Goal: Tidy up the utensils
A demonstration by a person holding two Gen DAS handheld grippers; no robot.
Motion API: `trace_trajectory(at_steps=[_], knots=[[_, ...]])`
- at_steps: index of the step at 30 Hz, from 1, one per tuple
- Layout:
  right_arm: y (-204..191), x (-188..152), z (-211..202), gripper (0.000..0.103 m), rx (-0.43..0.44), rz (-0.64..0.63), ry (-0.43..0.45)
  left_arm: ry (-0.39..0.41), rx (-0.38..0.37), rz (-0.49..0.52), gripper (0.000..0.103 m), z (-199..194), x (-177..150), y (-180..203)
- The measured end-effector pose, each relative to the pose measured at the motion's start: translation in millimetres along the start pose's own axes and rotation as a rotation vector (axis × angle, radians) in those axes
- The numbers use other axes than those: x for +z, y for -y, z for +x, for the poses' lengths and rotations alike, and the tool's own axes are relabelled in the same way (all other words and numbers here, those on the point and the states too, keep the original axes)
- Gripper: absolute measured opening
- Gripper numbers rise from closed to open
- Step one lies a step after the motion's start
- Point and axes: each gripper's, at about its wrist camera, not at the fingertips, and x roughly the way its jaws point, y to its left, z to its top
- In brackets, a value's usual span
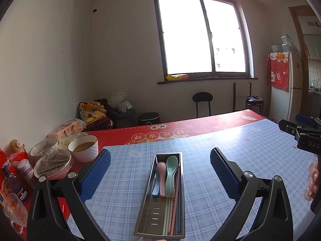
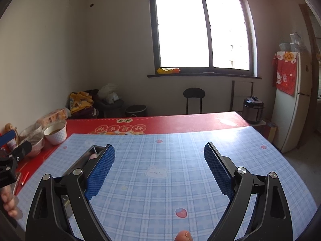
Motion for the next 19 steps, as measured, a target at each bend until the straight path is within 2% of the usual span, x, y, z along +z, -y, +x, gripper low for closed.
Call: trace_trajectory(at_steps=[19], knots=[[-5,0,0,0.087,-0.043,-0.026,0.002,0.001,0.024,-0.029,0.097,-3,-2,-12]])
